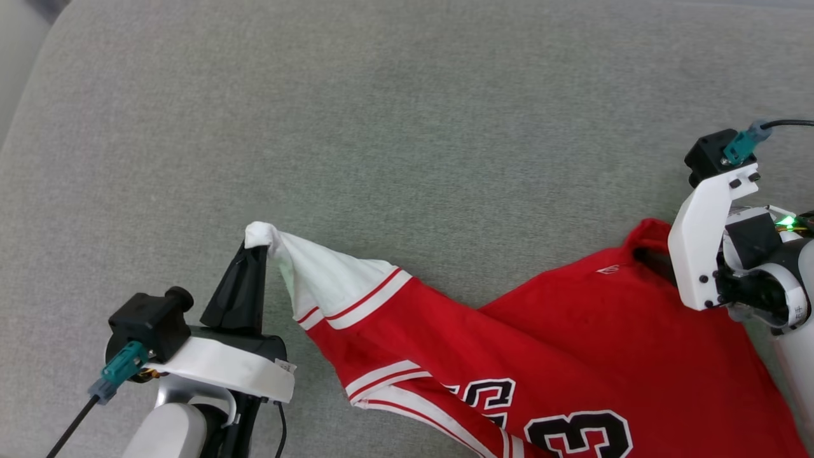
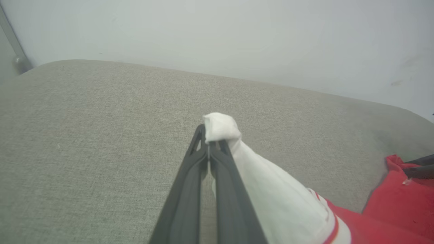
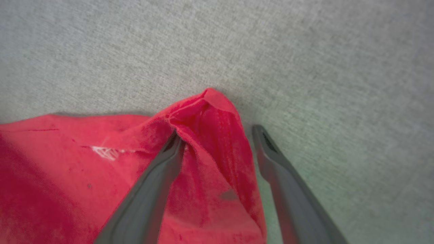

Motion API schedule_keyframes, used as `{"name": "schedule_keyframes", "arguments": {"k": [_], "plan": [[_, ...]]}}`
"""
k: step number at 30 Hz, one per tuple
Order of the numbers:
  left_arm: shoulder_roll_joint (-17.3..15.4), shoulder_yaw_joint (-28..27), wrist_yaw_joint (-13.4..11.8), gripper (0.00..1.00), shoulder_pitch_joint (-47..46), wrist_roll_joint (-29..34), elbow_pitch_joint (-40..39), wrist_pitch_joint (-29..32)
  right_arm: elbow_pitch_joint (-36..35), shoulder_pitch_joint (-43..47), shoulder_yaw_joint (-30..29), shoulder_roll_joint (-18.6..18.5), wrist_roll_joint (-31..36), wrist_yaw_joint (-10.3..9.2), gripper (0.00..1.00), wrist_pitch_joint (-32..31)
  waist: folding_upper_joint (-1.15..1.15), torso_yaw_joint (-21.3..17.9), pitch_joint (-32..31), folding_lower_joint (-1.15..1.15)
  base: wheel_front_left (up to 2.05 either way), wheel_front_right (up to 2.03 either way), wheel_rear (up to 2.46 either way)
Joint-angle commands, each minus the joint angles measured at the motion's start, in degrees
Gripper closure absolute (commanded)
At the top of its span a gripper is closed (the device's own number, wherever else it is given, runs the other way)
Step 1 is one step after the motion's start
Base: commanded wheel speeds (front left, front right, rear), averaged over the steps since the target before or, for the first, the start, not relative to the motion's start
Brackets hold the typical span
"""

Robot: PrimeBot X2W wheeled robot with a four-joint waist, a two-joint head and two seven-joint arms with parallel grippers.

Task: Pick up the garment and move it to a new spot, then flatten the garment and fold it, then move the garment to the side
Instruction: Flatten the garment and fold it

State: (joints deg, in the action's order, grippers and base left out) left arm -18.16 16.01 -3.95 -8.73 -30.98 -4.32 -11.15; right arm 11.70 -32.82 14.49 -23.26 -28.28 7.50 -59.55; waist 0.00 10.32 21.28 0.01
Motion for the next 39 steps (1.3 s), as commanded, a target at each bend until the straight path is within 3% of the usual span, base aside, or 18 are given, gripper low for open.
{"name": "schedule_keyframes", "arguments": {"k": [1,5,6,7,8,13,21,26,30,39], "plan": [[0.21,0.08,0.22,1.0,-0.75,-0.05,0.34,-0.35,1.5,-0.38,0.74,0.1,-0.11,-0.01,0.0,-0.54,0.0,1.52,1.39,-0.01,0.0,0.0,0.0],[0.61,0.36,0.64,1.0,-1.26,-0.36,1.69,-0.78,7.38,1.29,3.62,0.92,-1.03,-0.02,0.0,-1.64,0.0,1.94,1.52,-0.01,0.0,0.0,0.0],[0.6,0.37,0.69,1.0,-1.24,-0.42,1.97,-0.91,8.36,1.62,4.12,1.17,-1.28,-0.02,0.51,-1.9,0.0,1.91,1.4,-0.01,0.0,0.0,0.0],[0.57,0.35,0.71,1.0,-1.22,-0.46,2.27,-1.02,9.04,1.71,4.56,1.43,-1.59,-0.02,0.84,-1.98,0.0,1.81,1.2,-0.01,0.0,0.0,0.0],[0.48,0.32,0.71,1.0,-1.15,-0.46,2.52,-1.06,9.61,1.66,4.97,1.65,-1.86,-0.01,1.0,-1.91,0.0,1.69,0.94,-0.01,0.0,0.0,0.0],[-0.27,-0.28,0.7,1.0,-1.07,-0.91,3.23,-1.14,10.44,-0.96,5.54,2.17,-3.45,0.0,1.0,0.57,0.0,0.52,-1.36,-0.01,0.0,0.0,0.0],[-4.67,-3.35,1.41,1.0,-5.52,-1.84,2.97,1.85,11.35,-7.41,3.8,2.44,-2.61,-0.02,1.0,13.14,0.0,-3.47,-7.58,-0.01,0.0,0.0,0.0],[-5.87,-6.56,1.17,1.0,-14.37,-4.62,7.52,5.02,14.78,-11.59,2.94,4.04,-1.01,-0.02,1.0,21.35,0.0,-6.53,-11.37,-0.01,0.0,0.0,0.0],[-6.56,-7.03,2.36,1.0,-22.75,-5.76,14.43,7.48,19.13,-15.63,1.97,5.96,0.51,-0.02,1.0,27.25,0.0,-8.9,-12.89,-0.01,0.0,0.0,0.0],[-7.65,-6.15,3.2,1.0,-45.51,-3.71,30.01,9.65,27.18,-30.42,-3.97,10.25,3.44,-0.02,1.0,38.85,0.0,-12.64,-9.93,-0.01,0.0,0.0,0.0]]}}
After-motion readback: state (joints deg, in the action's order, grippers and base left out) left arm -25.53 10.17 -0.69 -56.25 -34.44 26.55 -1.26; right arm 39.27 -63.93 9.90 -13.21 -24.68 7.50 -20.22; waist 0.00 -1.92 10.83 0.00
